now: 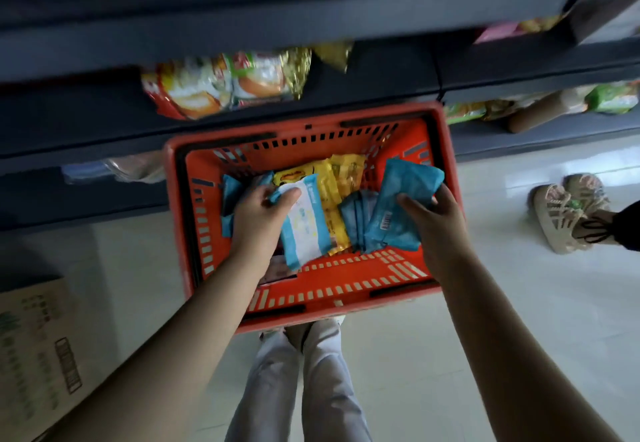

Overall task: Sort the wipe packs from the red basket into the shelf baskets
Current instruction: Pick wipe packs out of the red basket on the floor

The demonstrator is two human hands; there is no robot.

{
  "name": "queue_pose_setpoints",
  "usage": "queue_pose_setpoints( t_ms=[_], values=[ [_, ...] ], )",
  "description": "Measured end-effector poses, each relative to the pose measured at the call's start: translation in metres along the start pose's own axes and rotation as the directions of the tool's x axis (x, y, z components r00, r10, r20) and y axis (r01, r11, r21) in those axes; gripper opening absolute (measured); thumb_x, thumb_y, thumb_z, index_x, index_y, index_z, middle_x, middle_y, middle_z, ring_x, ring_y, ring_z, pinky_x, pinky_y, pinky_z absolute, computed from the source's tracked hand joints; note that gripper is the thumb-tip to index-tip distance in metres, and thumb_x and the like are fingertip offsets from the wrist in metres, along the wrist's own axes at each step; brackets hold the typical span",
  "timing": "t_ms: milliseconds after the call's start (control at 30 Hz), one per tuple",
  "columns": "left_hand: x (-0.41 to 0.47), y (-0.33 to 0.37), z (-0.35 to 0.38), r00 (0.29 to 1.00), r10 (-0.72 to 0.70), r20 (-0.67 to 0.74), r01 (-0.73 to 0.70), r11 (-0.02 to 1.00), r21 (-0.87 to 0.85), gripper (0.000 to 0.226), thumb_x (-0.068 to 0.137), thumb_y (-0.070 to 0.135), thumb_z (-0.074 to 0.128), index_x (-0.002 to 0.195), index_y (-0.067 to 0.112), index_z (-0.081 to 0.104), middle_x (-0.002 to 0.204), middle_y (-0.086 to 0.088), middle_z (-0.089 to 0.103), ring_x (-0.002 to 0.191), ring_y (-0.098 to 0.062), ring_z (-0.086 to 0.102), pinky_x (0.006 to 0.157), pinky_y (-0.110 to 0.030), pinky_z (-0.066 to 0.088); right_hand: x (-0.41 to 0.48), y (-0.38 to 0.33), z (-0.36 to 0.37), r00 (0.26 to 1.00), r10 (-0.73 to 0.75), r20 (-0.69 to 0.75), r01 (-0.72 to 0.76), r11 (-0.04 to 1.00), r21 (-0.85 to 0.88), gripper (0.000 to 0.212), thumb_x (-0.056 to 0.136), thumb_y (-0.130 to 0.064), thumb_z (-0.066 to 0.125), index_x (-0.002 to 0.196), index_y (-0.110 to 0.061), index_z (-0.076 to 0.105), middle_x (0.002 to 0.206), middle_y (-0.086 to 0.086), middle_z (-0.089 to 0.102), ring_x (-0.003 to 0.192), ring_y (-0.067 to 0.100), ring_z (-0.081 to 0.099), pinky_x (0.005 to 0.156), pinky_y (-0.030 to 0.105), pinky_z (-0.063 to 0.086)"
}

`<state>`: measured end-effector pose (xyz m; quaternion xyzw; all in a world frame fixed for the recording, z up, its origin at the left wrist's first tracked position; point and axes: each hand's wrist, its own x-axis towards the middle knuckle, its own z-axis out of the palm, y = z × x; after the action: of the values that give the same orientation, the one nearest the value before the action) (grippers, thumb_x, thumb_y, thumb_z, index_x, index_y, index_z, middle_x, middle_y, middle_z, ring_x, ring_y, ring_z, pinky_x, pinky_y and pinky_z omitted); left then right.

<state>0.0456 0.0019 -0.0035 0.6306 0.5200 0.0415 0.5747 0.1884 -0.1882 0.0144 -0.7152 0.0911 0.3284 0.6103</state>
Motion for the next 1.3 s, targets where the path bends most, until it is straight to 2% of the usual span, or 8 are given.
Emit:
queue_pose_setpoints(
  t_ms=[133,233,333,500,633,767,1133,1300],
  values=[
    [-0.081,0.084,-0.053,0.989,-0.143,0.03,0.143,0.909,-0.39,0.02,0.086,0.031,0.072,0.099,0.016,0.069,0.105,-0.013,0.073,0.1,-0.033,0.069,0.091,-0.054,0.054,-0.081,-0.094,0.007,0.993,-0.011,0.114,-0.014,0.977,0.215,0.058,0.067,-0.029,0.085,0.115,-0.018,0.055,0.098,0.004,0.075,0.086,0.022,0.074,0.065,0.033,0.058],
    [-0.145,0.144,-0.094,0.983,-0.178,0.037,0.171,0.844,-0.509,0.027,0.089,0.031,0.068,0.108,0.012,0.066,0.107,-0.015,0.072,0.098,-0.033,0.07,0.088,-0.056,0.054,-0.148,-0.158,0.021,0.99,-0.023,0.137,0.012,0.996,0.085,0.089,0.044,-0.043,0.093,0.116,-0.026,0.045,0.101,0.002,0.068,0.083,0.013,0.073,0.061,0.028,0.058],
    [-0.194,0.186,-0.131,0.99,-0.141,0.006,0.122,0.833,-0.54,0.025,0.093,0.029,0.064,0.111,0.012,0.063,0.107,-0.012,0.073,0.093,-0.028,0.071,0.083,-0.048,0.057,-0.199,-0.209,0.032,0.986,-0.052,0.158,0.052,0.999,0.005,0.1,0.045,-0.044,0.089,0.127,-0.028,0.034,0.109,-0.002,0.06,0.09,0.009,0.069,0.066,0.025,0.056],
    [-0.243,0.226,-0.193,0.997,-0.041,-0.058,-0.004,0.783,-0.621,0.015,0.094,0.024,0.063,0.106,0.015,0.063,0.108,-0.011,0.071,0.095,-0.028,0.069,0.082,-0.046,0.056,-0.249,-0.27,0.05,0.885,-0.028,0.464,-0.19,0.889,0.417,0.058,0.073,-0.046,0.076,0.12,-0.017,0.058,0.101,0.004,0.061,0.084,0.019,0.063,0.075,0.035,0.053],
    [-0.254,0.245,-0.249,0.987,0.006,-0.159,-0.109,0.755,-0.647,0.017,0.093,0.027,0.064,0.105,0.016,0.064,0.101,-0.005,0.074,0.088,-0.021,0.072,0.072,-0.038,0.057,-0.277,-0.303,0.09,0.78,-0.118,0.614,-0.278,0.815,0.509,0.064,0.088,-0.053,0.058,0.136,-0.012,0.055,0.118,0.012,0.062,0.105,0.027,0.062,0.096,0.041,0.049],
    [-0.246,0.249,-0.31,0.979,0.024,-0.202,-0.154,0.738,-0.657,0.018,0.091,0.033,0.066,0.104,0.02,0.064,0.097,-0.001,0.075,0.086,-0.02,0.073,0.073,-0.042,0.058,-0.297,-0.314,0.149,0.814,-0.068,0.577,-0.205,0.896,0.395,0.049,0.094,-0.055,0.048,0.123,-0.02,0.064,0.114,0.006,0.072,0.093,0.021,0.072,0.069,0.035,0.058],
    [-0.201,0.222,-0.477,0.962,0.035,-0.272,-0.218,0.7,-0.68,0.013,0.092,0.041,0.064,0.09,0.029,0.063,0.085,0.006,0.072,0.074,-0.014,0.071,0.058,-0.031,0.053,-0.349,-0.289,0.322,0.896,-0.104,0.433,0.016,0.979,0.204,0.033,0.092,-0.007,0.062,0.123,0.001,0.058,0.11,0.017,0.071,0.087,0.027,0.072,0.063,0.03,0.059],
    [-0.18,0.239,-0.514,0.956,0.095,-0.278,-0.264,0.689,-0.675,0.01,0.091,0.034,0.066,0.093,0.025,0.064,0.087,0.005,0.074,0.073,-0.014,0.073,0.062,-0.032,0.055,-0.355,-0.298,0.353,0.902,-0.33,0.28,0.286,0.94,0.185,0.021,0.089,-0.01,0.068,0.109,-0.015,0.064,0.104,0.011,0.072,0.082,0.018,0.073,0.059,0.027,0.056]
  ],
)
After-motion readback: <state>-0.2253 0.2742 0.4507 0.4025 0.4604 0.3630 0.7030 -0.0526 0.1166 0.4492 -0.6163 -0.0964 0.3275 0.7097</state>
